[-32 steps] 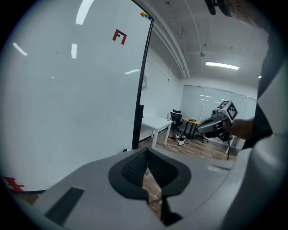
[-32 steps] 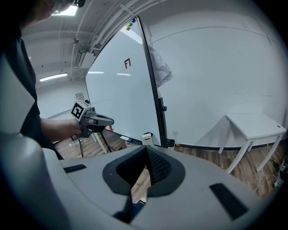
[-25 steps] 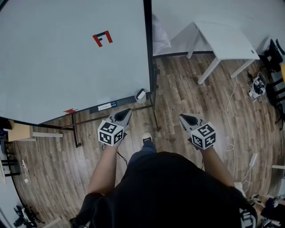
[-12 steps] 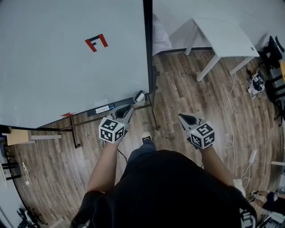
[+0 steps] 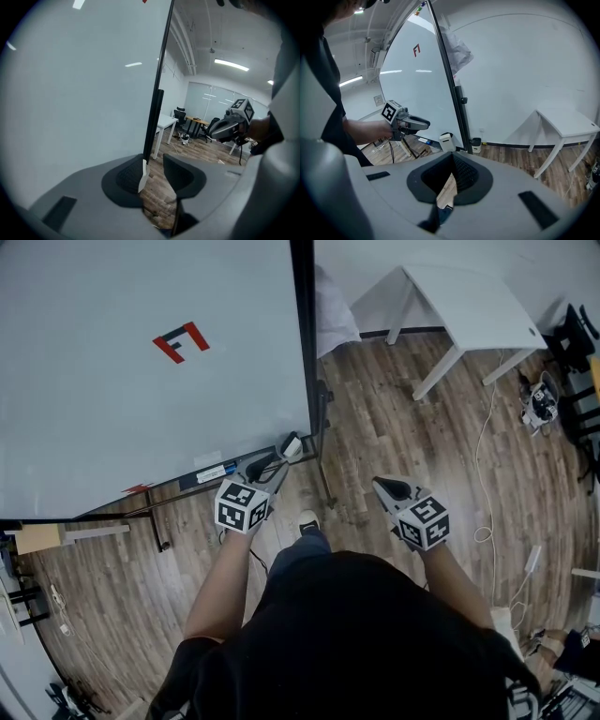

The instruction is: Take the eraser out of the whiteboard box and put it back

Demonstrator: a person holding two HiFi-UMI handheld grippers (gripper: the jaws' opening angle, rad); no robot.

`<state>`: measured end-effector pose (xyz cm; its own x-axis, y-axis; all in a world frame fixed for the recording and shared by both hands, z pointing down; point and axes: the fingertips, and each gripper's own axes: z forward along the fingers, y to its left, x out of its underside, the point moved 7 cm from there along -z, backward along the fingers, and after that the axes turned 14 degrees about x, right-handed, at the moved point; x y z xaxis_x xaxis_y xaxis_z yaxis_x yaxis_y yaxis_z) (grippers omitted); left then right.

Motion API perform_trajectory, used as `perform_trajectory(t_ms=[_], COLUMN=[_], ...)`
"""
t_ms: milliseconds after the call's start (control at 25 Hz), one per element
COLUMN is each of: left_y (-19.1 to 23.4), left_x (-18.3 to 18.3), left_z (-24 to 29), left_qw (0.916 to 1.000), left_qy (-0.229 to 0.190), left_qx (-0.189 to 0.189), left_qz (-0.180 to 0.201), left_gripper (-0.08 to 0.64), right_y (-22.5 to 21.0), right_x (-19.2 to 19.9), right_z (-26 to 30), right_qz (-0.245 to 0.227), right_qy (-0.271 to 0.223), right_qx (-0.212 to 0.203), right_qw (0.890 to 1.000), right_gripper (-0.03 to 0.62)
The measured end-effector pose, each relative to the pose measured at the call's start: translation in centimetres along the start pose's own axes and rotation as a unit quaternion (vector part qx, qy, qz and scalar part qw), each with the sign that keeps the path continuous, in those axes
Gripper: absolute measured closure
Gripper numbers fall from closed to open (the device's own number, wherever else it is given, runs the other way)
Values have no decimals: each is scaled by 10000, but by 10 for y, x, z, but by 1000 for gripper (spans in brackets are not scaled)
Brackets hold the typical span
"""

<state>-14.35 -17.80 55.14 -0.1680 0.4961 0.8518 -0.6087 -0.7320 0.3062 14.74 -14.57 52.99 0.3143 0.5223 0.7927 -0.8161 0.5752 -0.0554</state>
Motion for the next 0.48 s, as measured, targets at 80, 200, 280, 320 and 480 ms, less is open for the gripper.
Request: perform_trajectory(t_ms=[80,200,280,320,480], left_y=[6,15,20,23,30], left_x=[1,4,5,6,8], left_z=[6,16,23,27,38], left_qw=[10000,9997,9995,9994,9990], left_qy=[66,191,261,286,381], left_qx=[25,73,109,126,175], left_qz=[-42,-119,-139,-145,-155], left_gripper=[413,397,388,387,376], right_y=[0,-1,-3,-3,-4], right_x=[0,0,0,1,2], right_z=[5,11,15,17,24], right_qz=[8,30,46,53,76], right_qy=[31,48,78,96,165], right_qx=[-5,-1,7,11,15], right_qw=[10000,10000,10000,9999,9998], right_gripper=[597,597,597,597,597])
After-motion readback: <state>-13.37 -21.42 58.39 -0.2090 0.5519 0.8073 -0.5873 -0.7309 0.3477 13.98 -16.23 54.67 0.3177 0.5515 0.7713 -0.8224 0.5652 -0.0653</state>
